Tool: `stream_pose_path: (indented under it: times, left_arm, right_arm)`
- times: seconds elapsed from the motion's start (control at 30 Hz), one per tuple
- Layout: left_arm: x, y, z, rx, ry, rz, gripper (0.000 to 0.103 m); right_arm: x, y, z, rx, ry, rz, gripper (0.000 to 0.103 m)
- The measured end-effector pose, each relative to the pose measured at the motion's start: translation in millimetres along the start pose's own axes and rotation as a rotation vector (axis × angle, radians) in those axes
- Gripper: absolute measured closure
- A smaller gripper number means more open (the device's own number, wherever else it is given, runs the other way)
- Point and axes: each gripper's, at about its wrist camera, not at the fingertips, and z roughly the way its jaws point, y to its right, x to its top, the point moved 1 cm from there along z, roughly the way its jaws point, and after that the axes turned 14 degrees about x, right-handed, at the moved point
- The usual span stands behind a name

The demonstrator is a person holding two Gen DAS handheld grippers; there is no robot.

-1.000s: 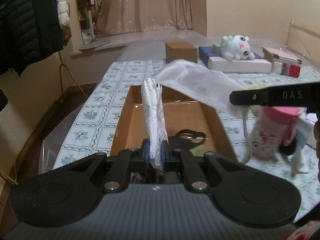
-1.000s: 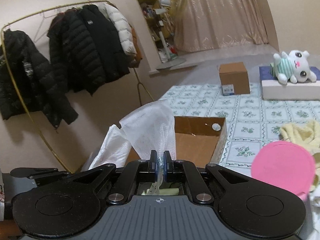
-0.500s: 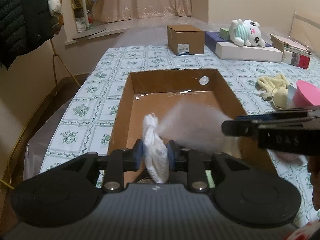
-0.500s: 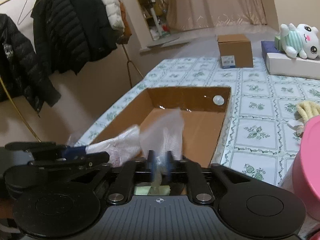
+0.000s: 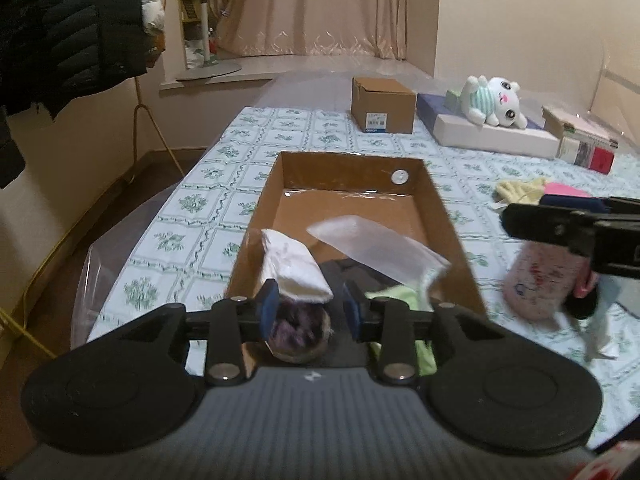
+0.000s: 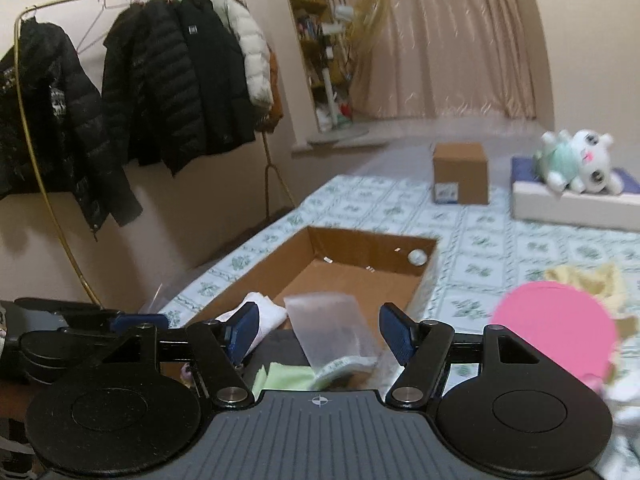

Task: Organize soft objects
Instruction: 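Move both open grippers back toward the purple tissue pack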

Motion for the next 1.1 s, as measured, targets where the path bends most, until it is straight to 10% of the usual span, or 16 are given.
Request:
stream_pose_path:
  times: [0.63,1.1]
  left_arm:
    - [-50.1,95.0,-106.7,-0.089,0.029,-0.075,0.034]
    - [-57.5,161.7,-108.4,-0.167,0.004,0.050,0.029]
  right_arm:
    - [-63.0,61.3,-202.6,-0.310,0.063,0.174,0.036]
    - [-92.3,91.6,-239.7,-0.363,0.046,0.267,0.036]
